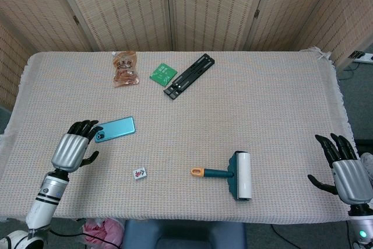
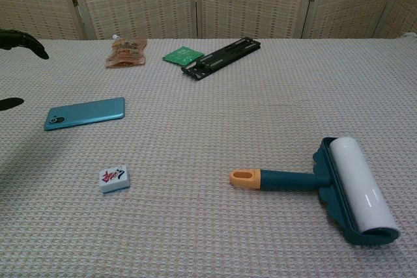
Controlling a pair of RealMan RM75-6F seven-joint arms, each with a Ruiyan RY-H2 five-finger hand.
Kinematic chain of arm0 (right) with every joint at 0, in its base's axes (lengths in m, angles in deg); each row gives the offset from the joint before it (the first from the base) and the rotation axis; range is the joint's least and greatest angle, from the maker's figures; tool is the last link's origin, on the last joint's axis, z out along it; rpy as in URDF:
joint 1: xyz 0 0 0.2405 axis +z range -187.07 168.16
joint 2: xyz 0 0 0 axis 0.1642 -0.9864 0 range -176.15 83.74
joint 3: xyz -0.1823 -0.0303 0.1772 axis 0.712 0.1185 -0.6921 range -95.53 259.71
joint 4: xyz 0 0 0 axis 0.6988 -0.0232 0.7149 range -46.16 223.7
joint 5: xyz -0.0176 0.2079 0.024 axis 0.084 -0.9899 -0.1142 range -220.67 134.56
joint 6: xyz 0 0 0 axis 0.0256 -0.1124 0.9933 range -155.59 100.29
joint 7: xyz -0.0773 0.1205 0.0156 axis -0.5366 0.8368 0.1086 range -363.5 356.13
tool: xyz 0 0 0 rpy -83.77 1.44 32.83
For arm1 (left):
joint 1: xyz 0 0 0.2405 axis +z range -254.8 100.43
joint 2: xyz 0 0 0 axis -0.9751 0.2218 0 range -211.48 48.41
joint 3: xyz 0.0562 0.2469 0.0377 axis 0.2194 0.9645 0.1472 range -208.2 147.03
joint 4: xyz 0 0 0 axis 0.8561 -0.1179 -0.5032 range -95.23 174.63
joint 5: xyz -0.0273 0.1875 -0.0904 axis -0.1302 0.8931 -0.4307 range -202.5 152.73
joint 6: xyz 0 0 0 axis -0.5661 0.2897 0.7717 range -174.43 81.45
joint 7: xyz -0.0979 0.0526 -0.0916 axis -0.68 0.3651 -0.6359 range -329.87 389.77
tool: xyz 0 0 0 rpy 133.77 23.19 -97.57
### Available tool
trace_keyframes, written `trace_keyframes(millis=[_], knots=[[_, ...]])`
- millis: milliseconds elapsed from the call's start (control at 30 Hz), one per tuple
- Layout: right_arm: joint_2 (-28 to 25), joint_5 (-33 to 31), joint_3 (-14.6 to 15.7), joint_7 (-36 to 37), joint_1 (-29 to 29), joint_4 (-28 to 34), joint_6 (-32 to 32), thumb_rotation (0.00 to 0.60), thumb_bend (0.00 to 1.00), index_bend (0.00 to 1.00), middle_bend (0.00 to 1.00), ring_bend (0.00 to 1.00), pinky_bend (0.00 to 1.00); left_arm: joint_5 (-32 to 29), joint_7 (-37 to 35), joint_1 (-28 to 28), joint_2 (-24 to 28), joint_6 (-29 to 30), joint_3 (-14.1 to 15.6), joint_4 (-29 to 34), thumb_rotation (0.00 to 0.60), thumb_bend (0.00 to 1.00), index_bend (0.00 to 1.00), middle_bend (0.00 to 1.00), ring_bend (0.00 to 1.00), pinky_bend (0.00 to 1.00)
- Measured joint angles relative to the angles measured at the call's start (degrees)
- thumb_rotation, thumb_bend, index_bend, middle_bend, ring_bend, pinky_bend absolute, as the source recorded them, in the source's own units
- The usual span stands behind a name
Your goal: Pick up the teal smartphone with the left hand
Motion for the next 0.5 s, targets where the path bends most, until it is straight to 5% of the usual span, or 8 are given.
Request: trace_keyframes(millis=[500], knots=[[0.1,-0.6,-0.1,0.6,0.0,-0.7,0.4,0.600,0.10,0.02,0.15,0.02,0.06,-20.0,13.7,-10.2,-10.6,-10.7,-3.6,-9.9,0.600,0.31,0.24,0.21,0.16,0.20]])
